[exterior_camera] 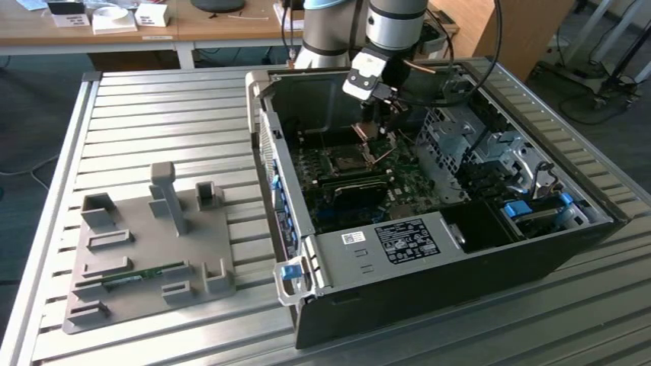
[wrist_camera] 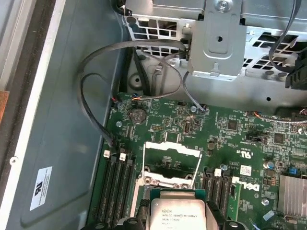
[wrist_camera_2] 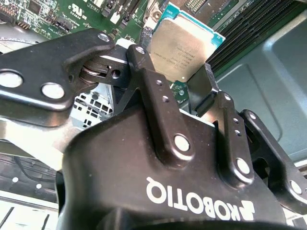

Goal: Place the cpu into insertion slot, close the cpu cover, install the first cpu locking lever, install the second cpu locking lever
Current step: 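Place the cpu into insertion slot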

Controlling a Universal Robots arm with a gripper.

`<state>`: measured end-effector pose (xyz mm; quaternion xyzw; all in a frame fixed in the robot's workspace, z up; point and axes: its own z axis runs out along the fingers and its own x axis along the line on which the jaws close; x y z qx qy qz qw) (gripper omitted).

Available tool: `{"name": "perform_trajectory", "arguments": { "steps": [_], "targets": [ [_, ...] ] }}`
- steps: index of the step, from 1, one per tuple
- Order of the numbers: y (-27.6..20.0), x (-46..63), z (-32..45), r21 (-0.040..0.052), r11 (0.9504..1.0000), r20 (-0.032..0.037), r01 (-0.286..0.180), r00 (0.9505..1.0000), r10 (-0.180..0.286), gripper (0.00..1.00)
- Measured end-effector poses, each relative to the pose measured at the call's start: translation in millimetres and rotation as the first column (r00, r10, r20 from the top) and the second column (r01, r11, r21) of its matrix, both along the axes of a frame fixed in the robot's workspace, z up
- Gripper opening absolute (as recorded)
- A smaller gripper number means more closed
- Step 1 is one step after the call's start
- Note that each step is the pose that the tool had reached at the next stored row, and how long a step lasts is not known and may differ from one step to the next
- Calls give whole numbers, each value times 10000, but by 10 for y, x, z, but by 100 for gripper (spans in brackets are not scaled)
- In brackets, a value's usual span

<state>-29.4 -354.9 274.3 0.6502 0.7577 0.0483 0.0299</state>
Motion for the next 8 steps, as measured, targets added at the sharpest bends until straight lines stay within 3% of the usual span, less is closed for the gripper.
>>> {"name": "perform_trajectory", "arguments": {
  "steps": [4, 8],
  "targets": [
    [1, -2, -13, 2, 10000, 1, 7, 10000, -7, 54],
    [0, -16, -77, -1, 10000, -1, 35, 10000, -35, 54]
  ]
}}
